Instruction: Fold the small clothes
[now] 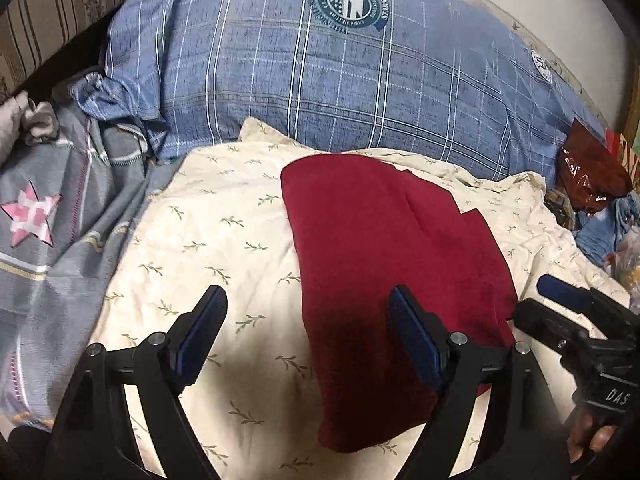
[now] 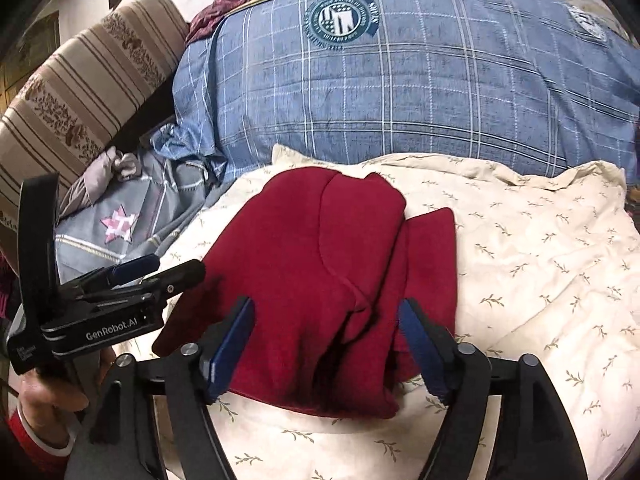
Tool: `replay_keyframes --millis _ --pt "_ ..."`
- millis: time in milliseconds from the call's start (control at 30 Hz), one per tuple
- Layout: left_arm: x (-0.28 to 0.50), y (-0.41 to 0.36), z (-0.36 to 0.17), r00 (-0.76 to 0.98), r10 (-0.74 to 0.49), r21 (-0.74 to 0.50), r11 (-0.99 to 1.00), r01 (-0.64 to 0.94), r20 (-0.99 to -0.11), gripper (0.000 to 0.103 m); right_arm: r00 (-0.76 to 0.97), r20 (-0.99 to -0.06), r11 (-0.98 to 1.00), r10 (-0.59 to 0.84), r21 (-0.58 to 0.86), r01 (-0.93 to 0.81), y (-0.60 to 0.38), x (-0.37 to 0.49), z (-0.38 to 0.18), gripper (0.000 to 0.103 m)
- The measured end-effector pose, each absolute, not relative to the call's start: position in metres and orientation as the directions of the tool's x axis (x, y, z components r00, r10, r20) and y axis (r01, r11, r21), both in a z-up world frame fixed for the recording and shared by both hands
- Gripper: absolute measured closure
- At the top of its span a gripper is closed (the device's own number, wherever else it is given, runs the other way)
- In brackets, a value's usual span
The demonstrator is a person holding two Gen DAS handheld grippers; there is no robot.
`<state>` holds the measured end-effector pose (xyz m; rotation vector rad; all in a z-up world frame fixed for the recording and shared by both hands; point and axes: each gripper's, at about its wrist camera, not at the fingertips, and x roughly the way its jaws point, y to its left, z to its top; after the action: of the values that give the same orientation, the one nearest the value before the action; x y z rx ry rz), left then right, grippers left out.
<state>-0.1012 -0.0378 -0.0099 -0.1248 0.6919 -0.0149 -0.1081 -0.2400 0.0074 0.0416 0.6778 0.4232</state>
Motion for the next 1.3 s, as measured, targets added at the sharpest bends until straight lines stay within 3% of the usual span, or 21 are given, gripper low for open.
replay_keyframes --millis 467,733,1033,1300 --pt "-0.117 -0.048 0.001 0.805 0.046 0.015 0.999 -0.046 -0.592 0.02 0.703 -0.606 0.926 0.373 0.204 -0.316 -0.256 -0.113 0.004 0.02" --pt "-0.118 -0.045 0.003 0.802 0.027 -0.023 0.998 -0.05 -0.596 0.019 0.702 -0.599 0.922 0.385 0.222 -0.317 -0.262 -0.111 0.007 0.02" --pt "-0.118 -0.049 0.004 0.808 0.105 0.071 0.994 -0.079 -0.58 0.019 0.697 -0.603 0.921 0.388 0.221 -0.322 -0.258 -0.109 0.006 0.02" --pt "-0.113 -0.041 0.0 0.783 0.088 0.03 0.996 -0.088 -0.615 0.019 0.691 -0.611 0.922 0.386 0.224 -0.316 -0.26 -0.107 0.003 0.02"
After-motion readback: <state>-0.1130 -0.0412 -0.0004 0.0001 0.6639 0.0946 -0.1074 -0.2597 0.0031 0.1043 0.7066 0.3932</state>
